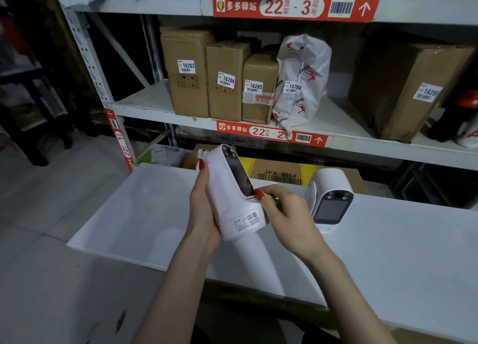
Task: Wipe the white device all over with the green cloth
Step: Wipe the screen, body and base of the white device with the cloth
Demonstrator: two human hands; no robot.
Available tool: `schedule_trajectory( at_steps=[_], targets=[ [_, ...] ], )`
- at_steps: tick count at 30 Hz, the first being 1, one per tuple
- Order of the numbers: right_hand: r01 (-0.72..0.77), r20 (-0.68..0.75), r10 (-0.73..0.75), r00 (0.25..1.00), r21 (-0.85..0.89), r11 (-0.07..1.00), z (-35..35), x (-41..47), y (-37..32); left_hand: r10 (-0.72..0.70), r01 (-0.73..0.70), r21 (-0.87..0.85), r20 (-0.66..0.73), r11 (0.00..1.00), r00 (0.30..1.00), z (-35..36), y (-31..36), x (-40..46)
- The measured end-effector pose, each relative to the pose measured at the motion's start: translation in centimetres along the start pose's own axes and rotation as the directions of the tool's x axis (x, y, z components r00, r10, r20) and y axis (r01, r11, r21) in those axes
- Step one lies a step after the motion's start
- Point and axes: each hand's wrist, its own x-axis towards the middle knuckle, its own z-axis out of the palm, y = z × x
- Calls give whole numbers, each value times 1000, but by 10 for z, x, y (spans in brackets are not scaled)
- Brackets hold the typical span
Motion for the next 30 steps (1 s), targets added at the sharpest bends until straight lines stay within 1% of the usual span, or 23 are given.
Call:
schedule_trajectory(
  at_steps=[3,5,8,11,14,17,19,22,25,28,30],
  targets=[
    [4,-38,-7,999,-68,998,0,3,6,13,-14,66,24,998,1000,1,-2,-1],
    [15,-80,-21,997,-66,998,-1,3,5,7,-13,109,50,994,999,2,-3,-1],
    [87,-193,-95,976,-48,995,-6,2,-2,18,-30,169,68,985,998,4,-6,-2],
    [174,-302,-176,937,-35,984,-10,2,-10,9,-21,219,56,975,998,8,-7,-5],
    [263,-343,-270,900,-66,962,-11,0,-12,-6,-10,282,58,959,998,12,-9,-7],
    [317,-349,-333,876,-104,943,-10,-1,-14,-4,-9,347,37,938,999,11,-12,-3],
    [335,-350,-354,867,-114,935,-10,-1,-14,-12,2,361,23,933,1000,10,-14,0],
    [352,-339,-367,866,-107,930,-10,-2,-12,-17,9,371,18,929,1000,10,-16,2],
    [367,-288,-383,878,-109,924,-9,-2,-13,-23,16,365,15,931,1000,9,-19,4],
    [399,-216,-418,883,-126,908,-5,-3,-13,-61,52,304,21,951,998,8,-18,6],
    [410,-153,-429,891,-137,901,-4,-4,-14,-93,92,216,-10,972,996,6,-16,7]
  ],
)
